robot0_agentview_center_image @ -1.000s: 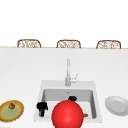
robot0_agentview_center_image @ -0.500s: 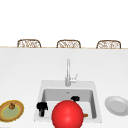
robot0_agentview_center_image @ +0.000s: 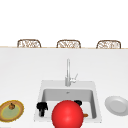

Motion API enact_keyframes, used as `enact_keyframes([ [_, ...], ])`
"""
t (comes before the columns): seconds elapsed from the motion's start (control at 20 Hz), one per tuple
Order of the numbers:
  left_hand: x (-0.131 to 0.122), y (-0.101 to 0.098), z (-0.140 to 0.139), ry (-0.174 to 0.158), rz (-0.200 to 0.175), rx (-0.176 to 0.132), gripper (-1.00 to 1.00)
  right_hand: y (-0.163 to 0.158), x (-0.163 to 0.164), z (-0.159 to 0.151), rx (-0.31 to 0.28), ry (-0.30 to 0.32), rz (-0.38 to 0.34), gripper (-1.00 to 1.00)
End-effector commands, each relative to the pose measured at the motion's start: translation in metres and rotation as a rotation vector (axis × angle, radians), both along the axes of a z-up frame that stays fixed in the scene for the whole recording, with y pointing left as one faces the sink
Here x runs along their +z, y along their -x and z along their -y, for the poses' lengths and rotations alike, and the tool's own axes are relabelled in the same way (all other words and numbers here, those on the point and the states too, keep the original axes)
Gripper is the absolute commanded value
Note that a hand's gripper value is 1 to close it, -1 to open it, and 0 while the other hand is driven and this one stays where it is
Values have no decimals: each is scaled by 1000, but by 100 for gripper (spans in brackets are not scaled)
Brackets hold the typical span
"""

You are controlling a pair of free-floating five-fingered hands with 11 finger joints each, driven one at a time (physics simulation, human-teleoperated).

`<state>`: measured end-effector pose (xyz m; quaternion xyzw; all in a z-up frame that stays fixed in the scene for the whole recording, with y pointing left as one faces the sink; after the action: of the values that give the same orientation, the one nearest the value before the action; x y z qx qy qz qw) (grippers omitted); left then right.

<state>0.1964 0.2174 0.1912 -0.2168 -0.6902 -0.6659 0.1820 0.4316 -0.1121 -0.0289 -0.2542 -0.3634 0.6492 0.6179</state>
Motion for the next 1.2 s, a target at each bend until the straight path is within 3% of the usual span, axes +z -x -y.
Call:
enact_keyframes([
  [0.0,0,0,0,0,0,0,0,28,1,7,0,-10,-36,-100],
  [0.3,0,0,0,0,0,0,0,46,-10,10,-2,4,-27,-100],
  [0.5,0,0,0,0,0,0,0,49,-21,19,-10,-23,-4,-100],
  [0.7,0,0,0,0,0,0,0,51,-37,26,-42,-26,-7,-100],
  [0.85,0,0,0,0,0,0,0,50,-45,28,-58,-13,-26,-100],
  [1.15,0,0,0,0,0,0,0,24,-56,27,-56,24,-149,-100],
])
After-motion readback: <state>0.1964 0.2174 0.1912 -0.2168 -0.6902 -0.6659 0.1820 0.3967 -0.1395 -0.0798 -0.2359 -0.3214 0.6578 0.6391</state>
